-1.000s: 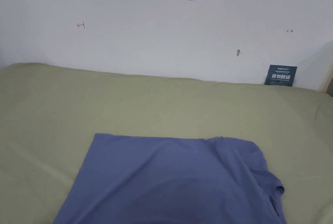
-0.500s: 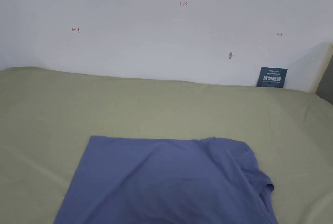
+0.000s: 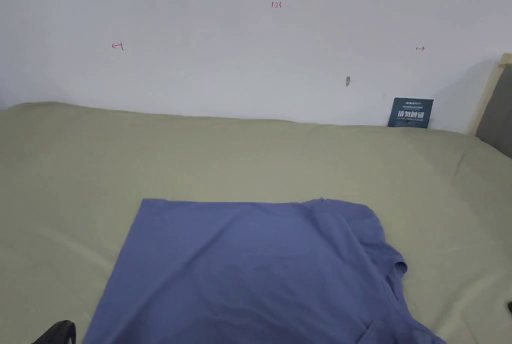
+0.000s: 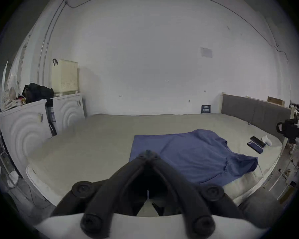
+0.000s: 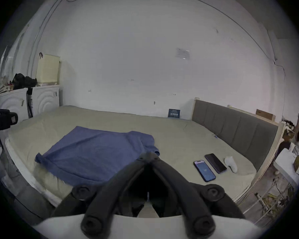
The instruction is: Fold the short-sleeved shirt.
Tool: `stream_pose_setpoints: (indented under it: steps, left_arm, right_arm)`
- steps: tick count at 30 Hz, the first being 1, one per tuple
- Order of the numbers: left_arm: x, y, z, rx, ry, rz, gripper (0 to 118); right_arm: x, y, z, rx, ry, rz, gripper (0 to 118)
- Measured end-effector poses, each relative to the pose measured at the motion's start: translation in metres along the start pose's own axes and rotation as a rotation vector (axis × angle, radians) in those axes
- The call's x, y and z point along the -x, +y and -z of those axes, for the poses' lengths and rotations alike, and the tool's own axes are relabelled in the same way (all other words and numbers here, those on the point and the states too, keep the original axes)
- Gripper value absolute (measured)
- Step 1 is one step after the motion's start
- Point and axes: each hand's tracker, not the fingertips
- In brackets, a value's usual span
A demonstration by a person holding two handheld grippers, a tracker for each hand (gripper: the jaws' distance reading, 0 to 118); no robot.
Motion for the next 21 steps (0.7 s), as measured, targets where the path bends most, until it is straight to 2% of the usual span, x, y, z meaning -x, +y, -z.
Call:
stream_pose_setpoints:
  steps: [3, 4, 5, 7, 8, 12, 14, 16, 17, 18, 19, 20, 21]
  left_arm:
    - [0.016, 0.0, 0.016, 0.093, -0.013, -0.029, 5]
    - [0.022, -0.001, 0.025, 0.121, 0.0, -0.031, 16]
    - [0.032, -0.002, 0.038, 0.177, 0.024, -0.036, 35]
    - [0.048, -0.012, 0.064, 0.263, 0.032, -0.049, 86]
    - [0.056, -0.018, 0.077, 0.332, 0.022, -0.054, 89]
    - [0.068, -0.049, 0.126, 0.572, -0.029, -0.055, 88]
    - [0.065, -0.07, 0.145, 0.624, -0.051, -0.029, 88]
    - [0.06, -0.084, 0.158, 0.666, -0.065, 0.001, 83]
    - [0.054, -0.088, 0.16, 0.673, -0.055, 0.018, 75]
    - [0.051, -0.091, 0.161, 0.662, -0.052, 0.023, 61]
    - [0.05, -0.094, 0.163, 0.658, -0.063, 0.026, 32]
    - [0.049, -0.097, 0.165, 0.655, -0.066, 0.025, 10]
    - [0.047, -0.1, 0.169, 0.656, -0.067, 0.009, 8]
  right_arm:
    - [-0.007, 0.001, 0.009, 0.017, 0.006, 0.02, 0]
    - [-0.01, 0.001, 0.011, 0.022, 0.01, 0.035, 0]
    - [-0.014, 0.001, 0.016, 0.027, 0.013, 0.042, 0]
    - [-0.017, 0.002, 0.026, 0.052, 0.005, 0.047, 0]
    - [-0.02, 0.002, 0.032, 0.065, 0.002, 0.054, 0]
    - [-0.029, -0.001, 0.05, 0.117, 0.01, 0.134, 0]
    - [-0.031, -0.004, 0.059, 0.156, -0.001, 0.143, 0]
    - [-0.035, -0.009, 0.067, 0.186, 0.0, 0.16, 0]
    - [-0.036, -0.012, 0.071, 0.207, -0.003, 0.164, 0]
    - [-0.036, -0.015, 0.072, 0.223, -0.008, 0.162, 0]
    - [-0.037, -0.018, 0.075, 0.243, -0.007, 0.159, 0]
    - [-0.039, -0.022, 0.079, 0.266, -0.004, 0.16, 0]
    - [-0.04, -0.026, 0.083, 0.287, -0.009, 0.163, 0]
